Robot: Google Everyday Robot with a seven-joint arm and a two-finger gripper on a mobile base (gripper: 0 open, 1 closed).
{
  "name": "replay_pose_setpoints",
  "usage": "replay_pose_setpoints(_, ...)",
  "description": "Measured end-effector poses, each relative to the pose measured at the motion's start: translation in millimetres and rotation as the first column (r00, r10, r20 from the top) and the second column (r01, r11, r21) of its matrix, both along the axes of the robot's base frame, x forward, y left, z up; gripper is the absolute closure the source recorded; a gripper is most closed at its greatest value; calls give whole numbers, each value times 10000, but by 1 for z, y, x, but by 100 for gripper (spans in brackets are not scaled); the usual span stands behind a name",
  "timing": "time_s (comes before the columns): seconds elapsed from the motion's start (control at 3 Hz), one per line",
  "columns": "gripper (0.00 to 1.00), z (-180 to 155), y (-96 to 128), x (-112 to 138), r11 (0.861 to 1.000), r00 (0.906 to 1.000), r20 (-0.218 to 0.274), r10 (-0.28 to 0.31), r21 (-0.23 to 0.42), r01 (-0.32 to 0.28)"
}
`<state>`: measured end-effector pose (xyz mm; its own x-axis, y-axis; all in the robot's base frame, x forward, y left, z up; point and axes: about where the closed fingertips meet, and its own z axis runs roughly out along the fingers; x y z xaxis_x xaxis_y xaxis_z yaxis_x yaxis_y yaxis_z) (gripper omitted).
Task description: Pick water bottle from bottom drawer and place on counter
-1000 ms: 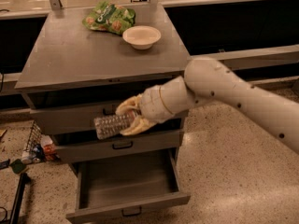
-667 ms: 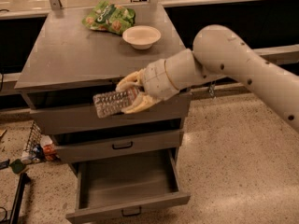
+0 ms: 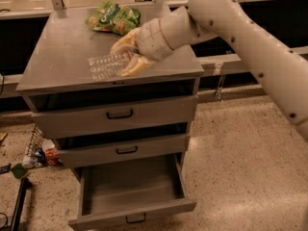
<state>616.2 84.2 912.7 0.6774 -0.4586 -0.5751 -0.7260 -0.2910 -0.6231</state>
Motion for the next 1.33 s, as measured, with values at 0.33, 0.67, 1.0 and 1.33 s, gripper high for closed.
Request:
replay_pose_setpoints(0.33,99,18,40,54,9995,9998,37,184,-247,-183)
replay_pose_setpoints(0.67,79,2,74,82,9960,9963,-742,431,-747,-486)
replay_pose_setpoints(1.0,54,-16,96,103,9935,9851,-1607,609,-855,-753)
replay_pose_setpoints(1.33,32,-8,98,120,9972,9839,-1727,453,-501,-547)
